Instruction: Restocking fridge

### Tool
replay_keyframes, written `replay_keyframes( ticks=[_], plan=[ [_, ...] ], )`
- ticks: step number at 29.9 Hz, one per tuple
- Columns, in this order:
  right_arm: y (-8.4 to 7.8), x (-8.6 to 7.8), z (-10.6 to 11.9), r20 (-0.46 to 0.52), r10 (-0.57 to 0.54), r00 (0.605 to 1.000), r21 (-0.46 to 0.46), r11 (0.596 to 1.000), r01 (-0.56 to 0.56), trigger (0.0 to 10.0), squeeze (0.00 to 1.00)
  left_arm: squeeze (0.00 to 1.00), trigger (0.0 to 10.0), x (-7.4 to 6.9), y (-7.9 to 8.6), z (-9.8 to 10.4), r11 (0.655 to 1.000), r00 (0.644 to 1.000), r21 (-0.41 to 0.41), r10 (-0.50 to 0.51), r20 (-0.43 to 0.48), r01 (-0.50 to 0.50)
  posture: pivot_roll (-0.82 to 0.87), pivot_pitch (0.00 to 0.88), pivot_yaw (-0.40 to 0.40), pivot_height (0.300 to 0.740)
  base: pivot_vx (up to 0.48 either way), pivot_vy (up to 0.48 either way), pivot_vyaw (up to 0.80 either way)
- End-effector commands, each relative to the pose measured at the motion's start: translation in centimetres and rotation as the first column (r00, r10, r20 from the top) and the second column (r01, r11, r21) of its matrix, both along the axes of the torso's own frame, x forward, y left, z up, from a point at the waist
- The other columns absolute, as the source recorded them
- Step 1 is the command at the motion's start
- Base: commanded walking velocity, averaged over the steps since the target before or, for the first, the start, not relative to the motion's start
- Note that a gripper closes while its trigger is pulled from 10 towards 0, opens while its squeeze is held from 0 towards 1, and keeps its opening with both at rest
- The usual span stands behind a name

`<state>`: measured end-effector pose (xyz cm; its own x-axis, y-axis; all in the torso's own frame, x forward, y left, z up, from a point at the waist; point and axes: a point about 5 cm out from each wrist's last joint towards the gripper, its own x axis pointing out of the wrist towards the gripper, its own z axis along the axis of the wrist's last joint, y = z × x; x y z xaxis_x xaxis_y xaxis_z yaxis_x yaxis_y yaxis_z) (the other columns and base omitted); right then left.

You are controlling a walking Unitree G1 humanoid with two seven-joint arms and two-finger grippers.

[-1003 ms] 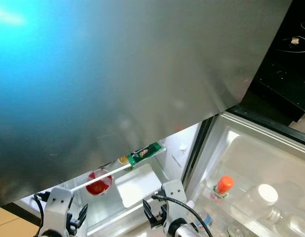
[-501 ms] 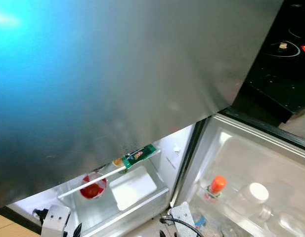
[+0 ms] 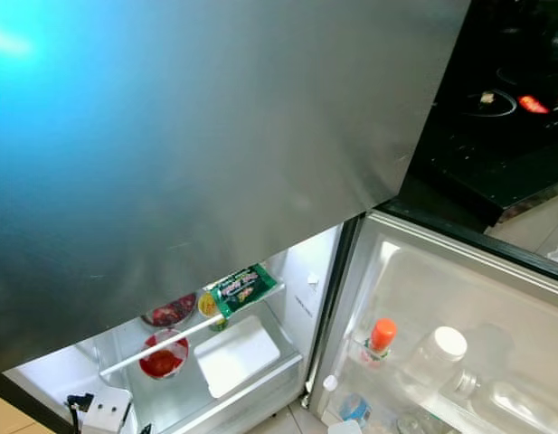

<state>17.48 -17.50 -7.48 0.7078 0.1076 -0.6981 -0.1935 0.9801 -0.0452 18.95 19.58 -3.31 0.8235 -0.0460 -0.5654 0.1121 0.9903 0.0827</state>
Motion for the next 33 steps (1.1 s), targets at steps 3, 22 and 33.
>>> replay_keyframes(
  ticks=[3,22,33],
  plan=[
    [-0.29,-0.84,-0.52,-0.022,-0.017,1.0,0.0,1.0,0.017,10.0,0.0,0.0,10.0,-1.16,0.14,-1.27,0.999,0.998,-0.01,0.04,-0.055,-0.04,-0.1,0.078,0.001,0.74,0.0,0.0,0.0],
    [-0.61,-1.29,-0.76,-0.019,-0.018,1.0,-0.009,1.0,0.018,10.0,0.0,0.0,10.0,-0.74,-0.19,-1.86,0.999,0.998,0.041,0.01,-0.062,-0.007,-0.11,0.074,0.003,0.74,0.0,-0.229,0.0],
    [-0.52,-1.33,-0.8,-0.018,-0.018,1.0,-0.006,1.0,0.018,10.0,0.0,0.0,10.0,-0.66,-0.25,-1.96,0.999,0.998,0.042,0.015,-0.059,-0.012,-0.11,0.08,0.0,0.74,0.0,-0.433,0.0]
  ],
)
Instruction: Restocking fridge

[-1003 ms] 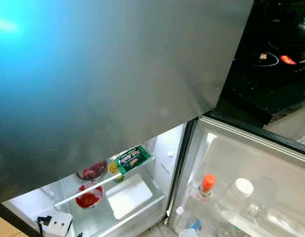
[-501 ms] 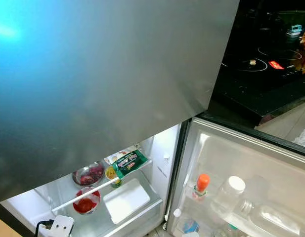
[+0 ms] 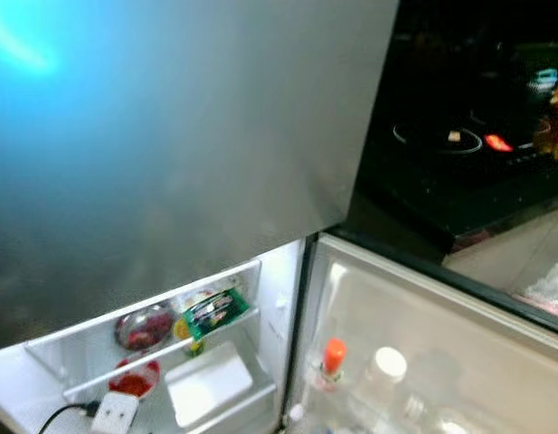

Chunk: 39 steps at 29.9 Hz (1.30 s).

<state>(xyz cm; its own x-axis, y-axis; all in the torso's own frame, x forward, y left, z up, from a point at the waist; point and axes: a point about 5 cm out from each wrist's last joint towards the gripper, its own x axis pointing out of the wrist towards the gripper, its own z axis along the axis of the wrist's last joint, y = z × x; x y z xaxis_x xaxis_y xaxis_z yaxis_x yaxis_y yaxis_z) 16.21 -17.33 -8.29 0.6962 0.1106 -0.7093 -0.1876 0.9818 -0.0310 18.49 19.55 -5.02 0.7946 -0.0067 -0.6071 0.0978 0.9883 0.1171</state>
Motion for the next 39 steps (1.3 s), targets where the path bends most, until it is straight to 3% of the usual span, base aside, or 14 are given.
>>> replay_keyframes(
  ticks=[1,16,33,39],
  plan=[
    [-0.71,-0.07,0.01,-0.001,-0.011,1.0,-0.018,1.0,0.011,10.0,0.0,0.0,10.0,-0.2,-0.24,-0.24,1.0,1.0,-0.002,-0.003,-0.006,0.003,-0.11,0.08,0.0,0.74,0.0,0.0,0.0],
    [-0.82,-0.31,-0.11,-0.007,-0.006,1.0,-0.023,1.0,0.006,10.0,0.0,0.0,10.0,-0.24,-0.19,-0.36,1.0,1.0,-0.013,0.007,-0.001,-0.007,-0.11,0.081,-0.002,0.74,0.0,0.0,0.0],
    [-0.77,-0.38,-0.13,-0.005,-0.005,1.0,-0.025,1.0,0.005,10.0,0.0,0.0,10.0,-0.31,-0.06,-0.41,1.0,1.0,-0.008,0.012,0.0,-0.012,-0.11,0.086,0.0,0.74,-0.299,0.0,0.0],
    [-0.75,-0.39,-0.15,-0.005,-0.006,1.0,-0.025,1.0,0.006,10.0,0.0,0.0,10.0,-0.31,-0.03,-0.45,1.0,1.0,-0.007,0.016,-0.002,-0.016,-0.11,0.086,0.0,0.74,0.0,0.0,0.0]
  ],
)
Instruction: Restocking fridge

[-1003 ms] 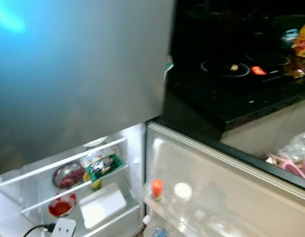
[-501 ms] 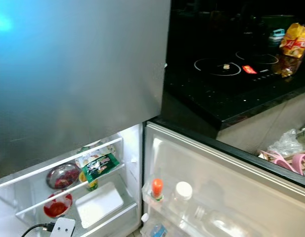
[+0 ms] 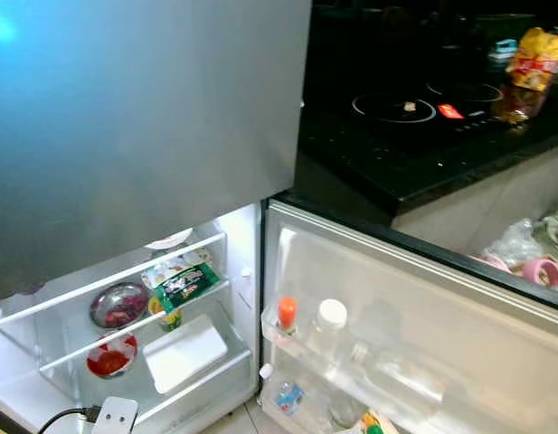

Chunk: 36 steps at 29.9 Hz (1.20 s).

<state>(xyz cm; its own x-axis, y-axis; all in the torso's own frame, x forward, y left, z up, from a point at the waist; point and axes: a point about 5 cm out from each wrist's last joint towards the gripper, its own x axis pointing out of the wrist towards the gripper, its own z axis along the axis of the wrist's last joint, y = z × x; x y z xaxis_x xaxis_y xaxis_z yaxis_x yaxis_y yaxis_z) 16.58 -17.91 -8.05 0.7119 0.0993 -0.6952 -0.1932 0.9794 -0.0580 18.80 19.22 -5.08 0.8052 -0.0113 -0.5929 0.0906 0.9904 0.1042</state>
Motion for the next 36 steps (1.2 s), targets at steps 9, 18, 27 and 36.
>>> replay_keyframes(
  ticks=[9,18,27,36],
  plan=[
    [-0.15,-0.77,-0.4,-0.029,-0.014,0.999,-0.003,1.0,0.014,10.0,0.0,0.0,10.0,-0.6,0.33,-0.37,1.0,1.0,0.007,0.012,-0.02,-0.012,-0.11,0.087,0.001,0.74,-0.094,0.0,0.0],
    [-0.18,-0.8,-0.41,-0.03,-0.012,0.999,-0.004,1.0,0.012,10.0,0.0,0.0,10.0,-0.6,0.33,-0.38,1.0,1.0,0.007,0.013,-0.02,-0.013,-0.11,0.087,0.0,0.74,-0.294,0.0,0.0],
    [-0.28,-0.8,-0.41,-0.031,-0.01,0.999,-0.008,1.0,0.01,10.0,0.0,0.0,10.0,-0.59,0.3,-0.39,1.0,1.0,0.007,0.014,-0.02,-0.014,-0.11,0.085,-0.002,0.74,-0.298,0.0,0.0],
    [-0.35,-0.83,-0.41,-0.032,-0.008,0.999,-0.011,1.0,0.008,10.0,0.0,0.0,10.0,-0.62,0.3,-0.42,1.0,1.0,0.007,0.015,-0.021,-0.015,-0.11,0.081,-0.003,0.74,-0.313,0.0,0.0]
  ],
)
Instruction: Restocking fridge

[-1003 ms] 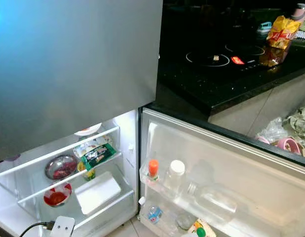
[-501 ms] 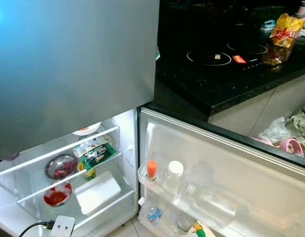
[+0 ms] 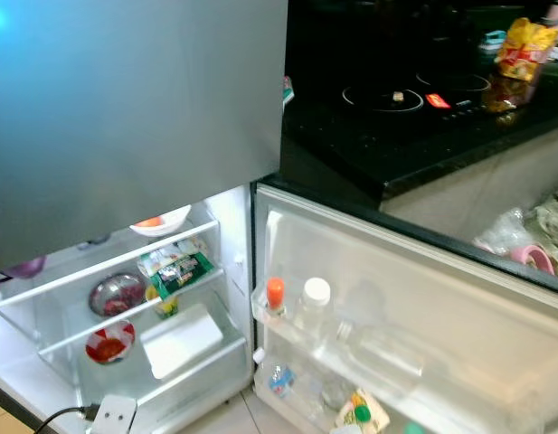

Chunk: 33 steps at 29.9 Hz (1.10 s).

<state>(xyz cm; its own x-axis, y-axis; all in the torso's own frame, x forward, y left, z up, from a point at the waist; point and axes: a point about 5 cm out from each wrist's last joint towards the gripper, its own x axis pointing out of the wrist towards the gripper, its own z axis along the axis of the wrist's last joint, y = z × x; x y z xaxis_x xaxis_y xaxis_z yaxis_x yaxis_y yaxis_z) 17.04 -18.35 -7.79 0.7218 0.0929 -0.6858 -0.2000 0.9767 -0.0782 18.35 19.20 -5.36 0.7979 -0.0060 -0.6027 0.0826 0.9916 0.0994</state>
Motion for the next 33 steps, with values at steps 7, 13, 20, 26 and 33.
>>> replay_keyframes(
  ticks=[7,13,20,26,33],
  plan=[
    [0.1,-1.32,-0.69,-0.049,-0.017,0.999,0.006,1.0,0.017,10.0,0.0,0.0,10.0,-0.18,0.36,-0.11,1.0,1.0,0.011,0.006,-0.009,-0.005,-0.11,0.083,-0.003,0.74,-0.314,0.0,0.0],
    [0.08,-1.36,-0.71,-0.05,-0.018,0.999,0.006,1.0,0.018,10.0,0.0,0.0,10.0,-0.2,0.36,-0.17,1.0,1.0,0.011,0.006,-0.011,-0.006,-0.11,0.083,-0.003,0.74,-0.312,0.0,0.0],
    [0.11,-1.43,-0.74,-0.051,-0.019,0.999,0.006,1.0,0.019,10.0,0.0,0.0,10.0,-0.19,0.36,-0.17,1.0,1.0,0.01,0.009,-0.011,-0.009,-0.11,0.088,0.0,0.74,-0.312,0.0,0.0],
    [0.13,-1.47,-0.76,-0.052,-0.02,0.998,0.007,1.0,0.02,10.0,0.0,0.0,10.0,-0.23,0.36,-0.18,1.0,1.0,0.009,0.011,-0.012,-0.011,-0.11,0.089,0.0,0.74,-0.349,0.0,0.0],
    [0.12,-1.48,-0.77,-0.053,-0.02,0.998,0.007,1.0,0.02,10.0,0.0,0.0,10.0,-0.21,0.37,-0.17,1.0,1.0,0.009,0.013,-0.011,-0.013,-0.11,0.089,-0.001,0.74,-0.386,0.0,0.0]
  ],
)
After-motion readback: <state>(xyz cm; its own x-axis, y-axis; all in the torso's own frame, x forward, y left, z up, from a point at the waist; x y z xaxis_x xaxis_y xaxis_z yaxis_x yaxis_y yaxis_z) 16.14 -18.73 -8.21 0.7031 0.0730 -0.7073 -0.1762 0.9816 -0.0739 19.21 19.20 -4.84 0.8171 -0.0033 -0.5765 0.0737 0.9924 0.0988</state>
